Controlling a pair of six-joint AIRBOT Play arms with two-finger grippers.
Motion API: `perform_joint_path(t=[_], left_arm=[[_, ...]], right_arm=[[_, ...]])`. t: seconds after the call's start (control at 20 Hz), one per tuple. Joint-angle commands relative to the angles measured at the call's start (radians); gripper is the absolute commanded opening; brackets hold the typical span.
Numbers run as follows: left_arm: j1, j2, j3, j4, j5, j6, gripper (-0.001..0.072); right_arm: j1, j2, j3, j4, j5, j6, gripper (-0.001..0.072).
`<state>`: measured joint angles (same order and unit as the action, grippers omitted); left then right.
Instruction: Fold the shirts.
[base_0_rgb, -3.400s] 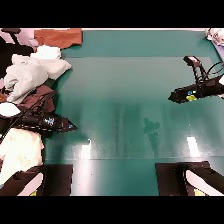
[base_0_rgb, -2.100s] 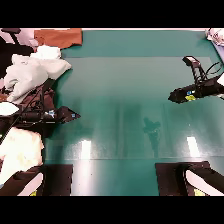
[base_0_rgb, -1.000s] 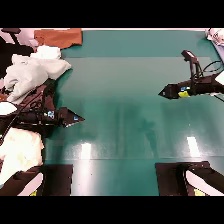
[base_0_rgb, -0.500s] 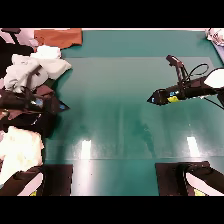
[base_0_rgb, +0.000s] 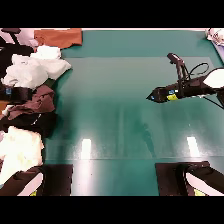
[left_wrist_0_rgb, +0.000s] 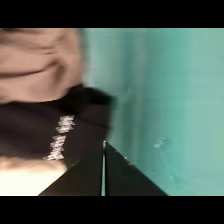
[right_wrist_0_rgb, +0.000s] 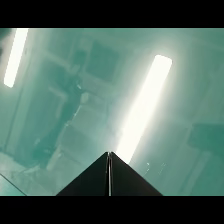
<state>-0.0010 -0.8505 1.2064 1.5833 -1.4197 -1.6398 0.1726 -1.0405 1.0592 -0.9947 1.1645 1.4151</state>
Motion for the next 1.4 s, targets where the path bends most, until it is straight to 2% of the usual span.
perform_joint_path(t=[0.0,0.3,0.5,0.55,0.6,0.65,0.75,0.85,0.9,0.95,1.0,1.05,1.1,1.25,1.35], left_arm=[[0.001,0.001,0.011,0.108,0.000,-0.058,0.0027],[0.002,0.001,-0.071,0.109,0.015,-0.059,0.0028],[0.002,0.001,-0.127,0.104,0.079,-0.088,0.0029],[0.002,0.001,-0.133,0.105,0.100,-0.088,0.0071],[0.002,0.001,-0.140,0.105,0.117,-0.091,0.0208],[0.002,0.001,-0.150,0.114,0.131,-0.101,0.0279],[0.002,0.001,-0.158,0.143,0.184,-0.108,0.0324],[0.035,0.001,-0.158,0.147,0.255,-0.120,0.0326],[0.074,0.001,-0.158,0.138,0.282,-0.125,0.0364],[0.123,0.000,-0.158,0.115,0.302,-0.126,0.0612],[0.168,-0.001,-0.158,0.094,0.306,-0.124,0.0686],[0.201,-0.002,-0.158,0.084,0.320,-0.122,0.0686],[0.217,-0.002,-0.158,0.081,0.359,-0.115,0.0686],[0.220,-0.021,-0.138,0.089,0.550,-0.035,0.0686],[0.220,-0.092,-0.093,0.095,0.576,0.000,0.0686]], right_arm=[[0.000,-0.001,0.000,-0.004,-0.033,0.001,0.0018],[0.000,-0.089,0.000,-0.052,0.037,0.001,0.0018],[0.006,-0.132,0.000,-0.053,0.048,0.000,0.0018],[0.007,-0.127,0.000,-0.050,0.031,-0.003,0.0018],[0.006,-0.119,0.000,-0.051,0.012,-0.003,0.0018],[0.006,-0.105,0.000,-0.051,-0.010,-0.003,0.0018],[0.004,-0.073,0.000,-0.053,-0.061,-0.003,0.0018],[0.000,-0.046,0.000,-0.052,-0.092,-0.003,0.0019],[-0.001,-0.035,0.000,-0.053,-0.095,-0.003,0.0020],[-0.002,-0.028,0.000,-0.053,-0.095,-0.003,0.0029],[-0.002,-0.021,0.000,-0.053,-0.095,-0.003,0.0057],[-0.002,-0.017,0.000,-0.052,-0.095,-0.003,0.0132],[-0.002,-0.016,0.000,-0.052,-0.095,-0.003,0.0161],[-0.001,-0.018,0.000,-0.048,-0.090,-0.002,0.0161],[0.000,-0.018,0.000,-0.045,-0.093,-0.002,0.0161]])
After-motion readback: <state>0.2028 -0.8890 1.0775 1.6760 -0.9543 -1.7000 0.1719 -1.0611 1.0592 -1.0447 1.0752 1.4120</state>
